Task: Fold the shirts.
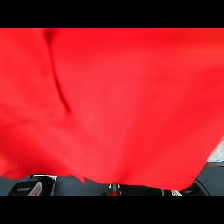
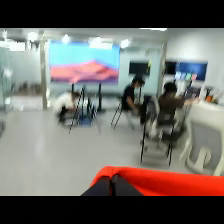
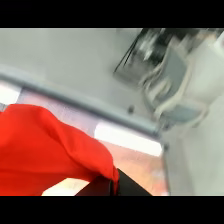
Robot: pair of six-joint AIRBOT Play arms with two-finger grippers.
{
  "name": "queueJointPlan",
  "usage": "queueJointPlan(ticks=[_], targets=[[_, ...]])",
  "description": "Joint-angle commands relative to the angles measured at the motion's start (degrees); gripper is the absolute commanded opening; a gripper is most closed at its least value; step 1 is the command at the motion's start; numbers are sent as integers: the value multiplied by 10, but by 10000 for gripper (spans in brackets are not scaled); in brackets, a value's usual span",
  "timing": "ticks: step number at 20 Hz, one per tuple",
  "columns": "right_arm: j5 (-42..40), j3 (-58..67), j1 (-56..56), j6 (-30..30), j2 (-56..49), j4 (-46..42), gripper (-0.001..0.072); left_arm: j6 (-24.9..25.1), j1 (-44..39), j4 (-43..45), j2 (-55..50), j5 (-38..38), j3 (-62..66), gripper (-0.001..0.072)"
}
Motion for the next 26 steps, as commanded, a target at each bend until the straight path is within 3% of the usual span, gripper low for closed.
queueJointPlan(ticks=[1, 4, 9, 14, 17, 20, 23, 26], targets=[[167, -25, 0, -7, -69, 2, 13, -4, 0, 28, -28, -112, -74, 21], [137, -135, 0, -35, -146, 1, 12, -3, 0, 28, -64, -102, -219, 21], [-119, -237, 0, 29, -328, 27, 13, -2, 0, 27, -179, 70, -424, 21], [-328, -237, 0, 117, -457, 59, 13, 9, 0, 5, -353, 232, -403, 21], [-421, -237, 0, 120, -495, 57, 14, 9, 0, -8, -438, 293, -366, 21], [-467, -237, 0, 121, -523, 58, 14, 9, -5, -7, -493, 313, -340, 21], [-460, -237, 0, 129, -549, 60, 14, 12, -18, -7, -511, 316, -339, 21], [-452, -236, 0, 118, -546, 53, 15, 61, -19, -2, -490, 308, -338, 21]])
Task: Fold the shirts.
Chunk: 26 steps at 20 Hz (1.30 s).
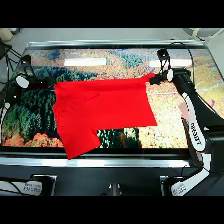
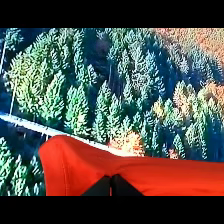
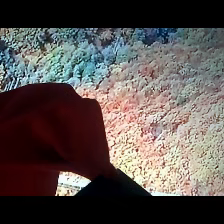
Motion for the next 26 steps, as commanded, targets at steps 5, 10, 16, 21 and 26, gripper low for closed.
queueJointPlan(ticks=[5, 10, 16, 21, 26], targets=[[124, 0, 0, -24, -5, 12, 14, 42, -8, 23, 6, -182, 0, 21], [270, 0, 0, -102, -44, 56, 15, 21, -12, 54, -37, -305, -15, 21], [300, 19, -1, -104, -19, 52, 528, -3, -5, 54, -45, -350, 13, 505], [427, 46, -83, -143, 49, 69, 507, 15, 53, 54, 6, -446, 45, 538], [539, -57, -135, -199, 52, 165, 465, 49, 84, 7, 143, -428, -197, 538]])
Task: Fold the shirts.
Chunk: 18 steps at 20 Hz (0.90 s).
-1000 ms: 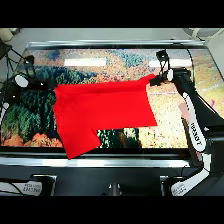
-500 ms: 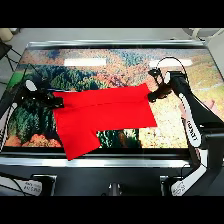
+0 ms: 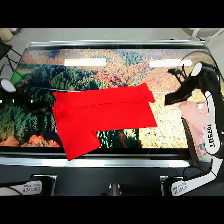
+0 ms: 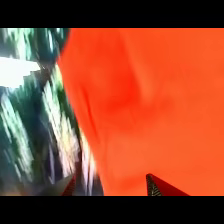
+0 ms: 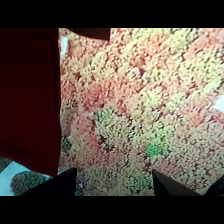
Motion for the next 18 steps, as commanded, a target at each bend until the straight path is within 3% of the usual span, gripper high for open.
queueJointPlan(ticks=[1, 5, 9, 14, 16, 18], targets=[[63, -84, -20, -42, 9, 64, 465, 31, 19, -43, 100, 23, -193, 538], [37, -137, -2, -62, 10, 107, 473, 50, 19, -83, 163, 92, -342, 538], [15, -144, 7, -62, 9, 102, 603, 49, 1, -122, 155, 144, -361, 536], [-11, -168, 8, -60, 9, 103, 605, 31, -33, -135, 139, 177, -361, 512], [-28, -196, 8, -60, 9, 114, 605, 20, -32, -135, 129, 187, -361, 322], [-52, -223, 8, -61, 9, 134, 605, 21, -32, -135, 130, 191, -360, 33]])
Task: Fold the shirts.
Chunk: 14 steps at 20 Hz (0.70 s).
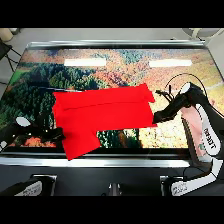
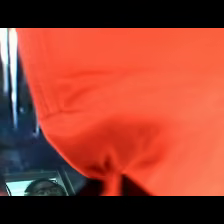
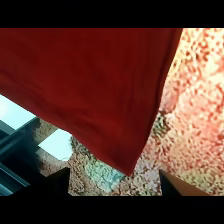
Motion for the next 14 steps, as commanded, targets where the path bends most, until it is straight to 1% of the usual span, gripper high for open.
queueJointPlan(ticks=[1, 3, 4, 5, 6, 7, 8, 11, 14], targets=[[-43, -40, 1, -2, -1, 33, 605, -8, -3, -3, -4, 15, -1, 23], [-65, -53, 1, -2, -2, 59, 596, -7, -3, -3, -3, 15, -1, 22], [-73, -60, 1, 1, -2, 69, 555, -6, -3, -3, -3, 15, -1, 23], [-80, -63, 1, 3, -3, 73, 528, -6, -3, -3, -3, 15, -1, 23], [-88, -63, 1, 4, -3, 72, 317, -6, -3, -3, -3, 15, -1, 22], [-95, -62, 1, 12, -3, 70, 66, -5, -3, -3, -3, 15, 0, 22], [-97, -59, 1, 13, -2, 70, 15, 0, -3, -3, -2, 15, 3, 22], [-77, -22, 1, -21, 23, 63, 13, 14, -2, -2, 33, 14, 49, 21], [-91, 65, -1, -27, 106, 31, 13, 13, -2, -2, 109, 15, 173, 21]])
